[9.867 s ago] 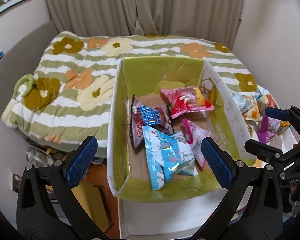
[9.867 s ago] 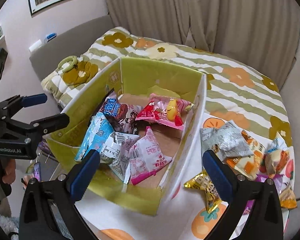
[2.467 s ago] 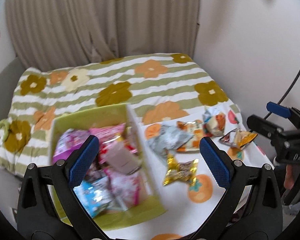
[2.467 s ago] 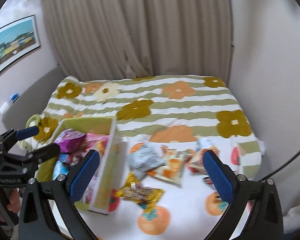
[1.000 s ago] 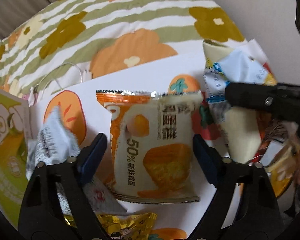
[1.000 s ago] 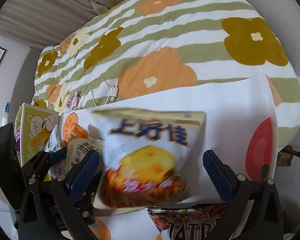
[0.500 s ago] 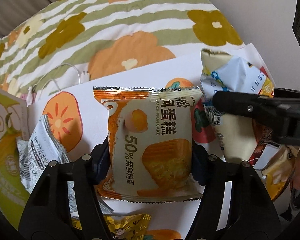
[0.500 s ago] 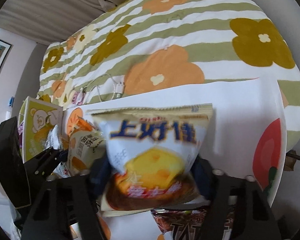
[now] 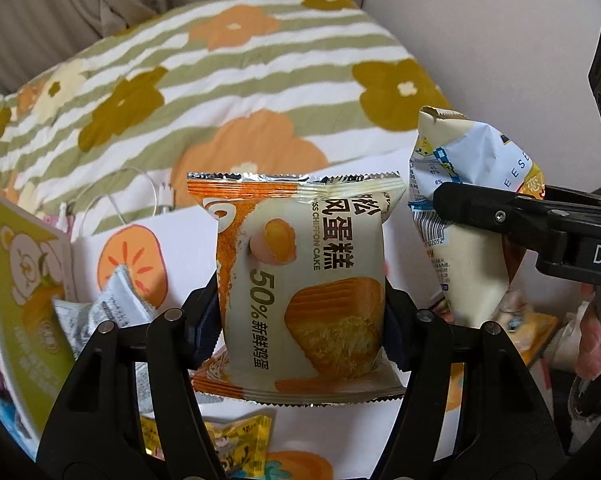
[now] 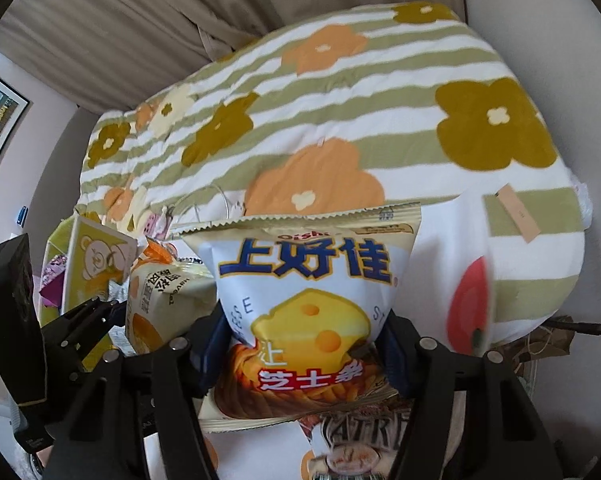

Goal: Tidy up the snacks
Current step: 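Carry both bags over the box and release them inside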

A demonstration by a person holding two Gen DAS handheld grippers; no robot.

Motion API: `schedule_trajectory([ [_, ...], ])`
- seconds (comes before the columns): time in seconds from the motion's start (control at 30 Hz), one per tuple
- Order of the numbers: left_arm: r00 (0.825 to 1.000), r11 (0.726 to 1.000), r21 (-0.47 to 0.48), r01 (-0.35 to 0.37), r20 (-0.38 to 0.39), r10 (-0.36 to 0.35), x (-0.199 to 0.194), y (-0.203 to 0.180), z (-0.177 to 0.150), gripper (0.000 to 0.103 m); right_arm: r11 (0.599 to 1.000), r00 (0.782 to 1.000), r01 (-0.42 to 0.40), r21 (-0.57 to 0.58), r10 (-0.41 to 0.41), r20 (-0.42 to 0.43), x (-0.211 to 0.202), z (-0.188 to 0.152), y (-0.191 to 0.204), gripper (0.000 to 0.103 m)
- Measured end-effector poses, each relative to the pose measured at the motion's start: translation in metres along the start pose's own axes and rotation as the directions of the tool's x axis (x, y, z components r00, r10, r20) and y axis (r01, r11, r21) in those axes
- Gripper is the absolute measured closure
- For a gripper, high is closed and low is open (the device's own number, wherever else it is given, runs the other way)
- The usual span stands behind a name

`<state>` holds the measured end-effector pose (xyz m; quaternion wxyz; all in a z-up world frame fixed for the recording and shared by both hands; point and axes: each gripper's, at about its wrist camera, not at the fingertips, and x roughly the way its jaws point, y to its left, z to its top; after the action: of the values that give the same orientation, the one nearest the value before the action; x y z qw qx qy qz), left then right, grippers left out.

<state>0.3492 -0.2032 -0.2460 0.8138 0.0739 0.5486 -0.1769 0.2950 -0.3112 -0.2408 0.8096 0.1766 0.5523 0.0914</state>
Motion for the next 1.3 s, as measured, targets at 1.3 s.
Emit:
schedule_trajectory([
  [1.3, 0.953, 0.940, -0.288, -0.181, 0.184, 0.240, -0.220, 0.291, -0.145, 0.041, 0.937, 0.978, -0.121, -0.328, 0.169, 0.120, -0.032, -0.065, 0.333, 0.043],
])
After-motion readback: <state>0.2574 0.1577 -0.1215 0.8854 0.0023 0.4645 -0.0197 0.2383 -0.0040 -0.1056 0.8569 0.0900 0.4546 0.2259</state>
